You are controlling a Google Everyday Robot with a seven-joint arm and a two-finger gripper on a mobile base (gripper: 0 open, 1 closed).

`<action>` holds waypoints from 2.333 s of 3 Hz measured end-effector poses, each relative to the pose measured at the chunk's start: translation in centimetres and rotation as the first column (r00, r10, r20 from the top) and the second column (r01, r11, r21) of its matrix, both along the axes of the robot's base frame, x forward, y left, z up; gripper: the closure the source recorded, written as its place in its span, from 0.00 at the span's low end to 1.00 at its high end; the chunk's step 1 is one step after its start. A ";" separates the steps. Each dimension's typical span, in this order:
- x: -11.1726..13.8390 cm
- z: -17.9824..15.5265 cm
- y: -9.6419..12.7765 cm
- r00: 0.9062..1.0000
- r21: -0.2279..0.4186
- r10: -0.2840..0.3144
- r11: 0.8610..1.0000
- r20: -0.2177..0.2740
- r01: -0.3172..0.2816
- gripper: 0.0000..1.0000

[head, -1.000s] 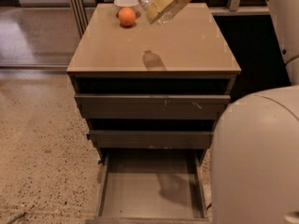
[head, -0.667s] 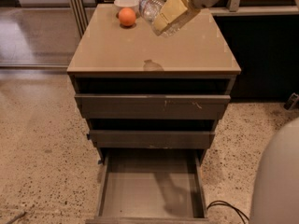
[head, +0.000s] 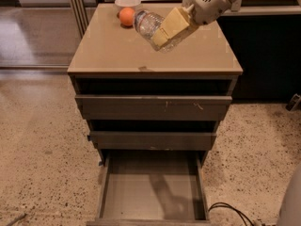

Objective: Place water bottle into bottom drawer

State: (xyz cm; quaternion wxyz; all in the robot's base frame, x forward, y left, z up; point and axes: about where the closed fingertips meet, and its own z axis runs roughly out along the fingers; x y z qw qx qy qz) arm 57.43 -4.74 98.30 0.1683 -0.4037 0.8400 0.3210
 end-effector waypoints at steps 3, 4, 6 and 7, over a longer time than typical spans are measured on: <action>-9.1 -2.8 -3.5 1.000 -0.156 0.012 0.988 0.020 -0.009 1.00; -14.3 -5.7 -3.8 0.994 -0.075 0.001 0.997 -0.108 -0.009 1.00; -15.4 -6.1 -3.4 0.989 -0.034 0.000 0.999 -0.145 -0.005 1.00; -15.9 -7.9 -2.9 0.980 0.006 0.111 0.994 -0.162 -0.112 1.00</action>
Offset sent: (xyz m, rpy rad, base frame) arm -0.1019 -0.0510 -0.0336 -0.2767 -0.0610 0.0413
